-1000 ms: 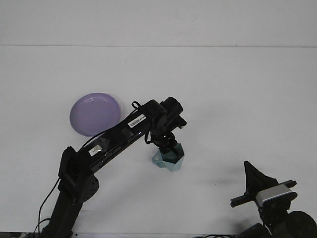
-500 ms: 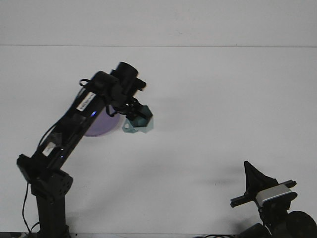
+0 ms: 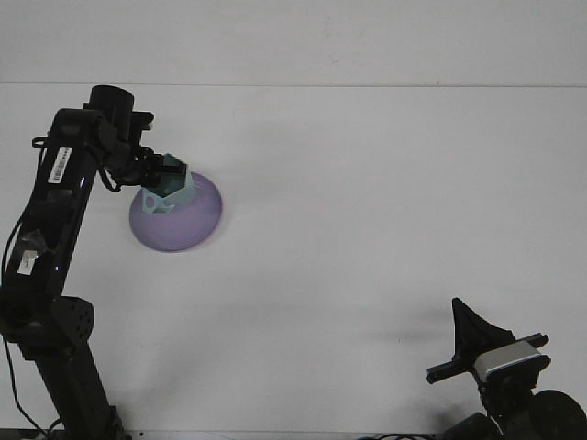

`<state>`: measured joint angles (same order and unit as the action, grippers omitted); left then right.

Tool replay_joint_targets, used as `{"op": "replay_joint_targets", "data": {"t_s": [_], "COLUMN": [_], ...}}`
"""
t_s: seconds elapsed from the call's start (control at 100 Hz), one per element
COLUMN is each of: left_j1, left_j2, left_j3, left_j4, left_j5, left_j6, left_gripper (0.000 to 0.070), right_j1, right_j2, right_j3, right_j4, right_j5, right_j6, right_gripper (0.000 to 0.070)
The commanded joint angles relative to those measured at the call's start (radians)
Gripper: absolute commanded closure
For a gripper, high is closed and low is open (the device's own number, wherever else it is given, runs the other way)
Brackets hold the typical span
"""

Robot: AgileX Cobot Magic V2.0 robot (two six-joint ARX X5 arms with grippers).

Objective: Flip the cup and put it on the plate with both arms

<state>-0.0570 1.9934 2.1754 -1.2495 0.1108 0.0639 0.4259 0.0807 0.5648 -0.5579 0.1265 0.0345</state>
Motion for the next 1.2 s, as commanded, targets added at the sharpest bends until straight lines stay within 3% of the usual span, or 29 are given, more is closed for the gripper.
{"op": "replay_joint_targets", "data": {"t_s": [0.0, 0.88, 0.94, 1.06, 1.09, 1.13, 1.19], "left_j1": [0.010, 0.030, 0.030, 0.032, 0.034, 0.035, 0.038], "left_j2": [0.047, 0.208, 0.209, 0.208, 0.208, 0.204, 0.194], "left_j3": [0.009, -0.018, -0.019, -0.016, -0.012, -0.004, 0.015], "left_j4": [0.000, 0.042, 0.042, 0.051, 0.047, 0.037, 0.024], "left_j5": [0.014, 0.009, 0.010, 0.010, 0.010, 0.010, 0.010], "left_j6": [-0.006, -0.003, -0.003, -0.005, -0.007, -0.019, -0.028], "left_gripper": [0.0688, 0.0678, 0.0609, 0.0246, 0.0183, 0.0145, 0.0144], "right_j1": [0.005, 0.005, 0.005, 0.005, 0.005, 0.005, 0.005], "right_j2": [0.000, 0.000, 0.000, 0.000, 0.000, 0.000, 0.000], "right_j3": [0.004, 0.004, 0.004, 0.004, 0.004, 0.004, 0.004], "right_j4": [0.004, 0.004, 0.004, 0.004, 0.004, 0.004, 0.004], "right_j5": [0.002, 0.001, 0.001, 0.002, 0.002, 0.002, 0.002], "right_j6": [0.014, 0.014, 0.014, 0.014, 0.014, 0.014, 0.013], "right_gripper": [0.0700, 0.0700, 0.0700, 0.0700, 0.0700, 0.0700, 0.0700]}}
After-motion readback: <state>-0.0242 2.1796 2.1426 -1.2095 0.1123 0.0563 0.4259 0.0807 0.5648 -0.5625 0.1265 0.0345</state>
